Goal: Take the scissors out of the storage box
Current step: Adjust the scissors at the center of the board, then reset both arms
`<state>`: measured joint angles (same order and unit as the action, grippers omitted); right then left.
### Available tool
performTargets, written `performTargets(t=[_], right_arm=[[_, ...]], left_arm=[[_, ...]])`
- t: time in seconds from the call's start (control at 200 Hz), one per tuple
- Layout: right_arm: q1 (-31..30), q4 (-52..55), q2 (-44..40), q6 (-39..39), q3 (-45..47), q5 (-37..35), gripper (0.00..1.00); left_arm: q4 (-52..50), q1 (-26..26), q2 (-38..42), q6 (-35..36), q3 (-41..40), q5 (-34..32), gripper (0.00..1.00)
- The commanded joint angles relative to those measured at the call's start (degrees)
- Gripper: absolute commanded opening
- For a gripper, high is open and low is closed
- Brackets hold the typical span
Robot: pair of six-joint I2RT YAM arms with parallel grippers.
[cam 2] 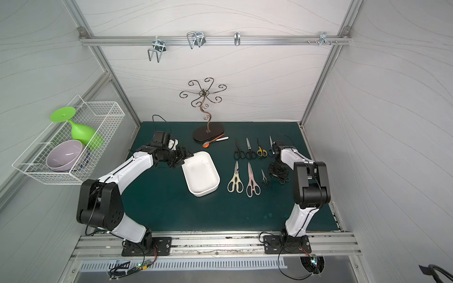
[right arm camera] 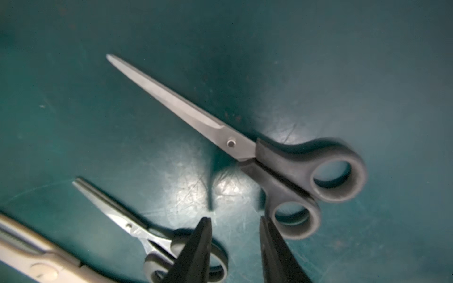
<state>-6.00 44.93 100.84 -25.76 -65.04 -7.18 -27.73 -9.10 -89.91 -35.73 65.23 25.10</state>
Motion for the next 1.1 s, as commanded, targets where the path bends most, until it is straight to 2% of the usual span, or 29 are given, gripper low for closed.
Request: performTargets(t=[0.0, 0.135, 0.275, 0.49, 0.6, 0.725, 0.83, 0.95, 1.01, 1.07, 1.095], right_arm=[[-3.06, -1.28, -4.53, 4.07, -2.26, -0.12, 0.38], [-4.01, -5.45, -9.63, 7.37, -2.74, -0.82, 0.38], [-2.08, -14.59, -15.84, 12.13, 2.43, -2.54, 0.38], [0.55, -46.08, -25.30, 19.23, 23.07, -8.21, 0.38], [3.98, -62.86, -27.86, 19.50, 33.69, -6.96, 0.40], [8.21, -71.11, -26.08, 16.04, 38.28, -1.93, 0.42], [8.00, -80.43, -23.38, 16.92, 41.17, 2.71, 0.43], [6.33, -88.73, -17.08, 18.14, 42.34, 4.56, 0.45], [3.95, -90.86, -15.01, 22.47, 42.23, 6.46, 0.51], [0.21, -93.88, -11.96, 26.43, 42.27, 3.71, 0.55], [-0.96, -95.73, -10.76, 28.05, 42.34, 3.15, 0.71]], left_arm=[[2.66, 0.90, 1.53, 0.43, -0.29, -0.43, 0.74], [2.84, 2.23, 1.98, 1.48, -0.85, -2.39, 0.75], [2.89, 2.96, 3.19, 4.13, -1.36, -6.23, 0.75], [2.56, 4.42, 5.62, 11.32, -2.51, -15.97, 0.76], [6.54, 4.88, 8.53, 14.66, -6.21, -19.85, 0.77], [9.05, 4.97, 10.46, 19.56, -9.35, -25.69, 0.78], [13.90, 4.97, 12.94, 23.24, -13.79, -30.79, 0.80], [22.56, 5.05, 16.06, 27.62, -21.05, -38.00, 0.84], [27.55, 5.06, 17.41, 29.76, -25.03, -41.51, 0.87], [32.45, 5.06, 18.08, 30.82, -28.53, -46.08, 0.92], [34.89, 5.18, 18.04, 31.85, -29.84, -47.29, 0.92]])
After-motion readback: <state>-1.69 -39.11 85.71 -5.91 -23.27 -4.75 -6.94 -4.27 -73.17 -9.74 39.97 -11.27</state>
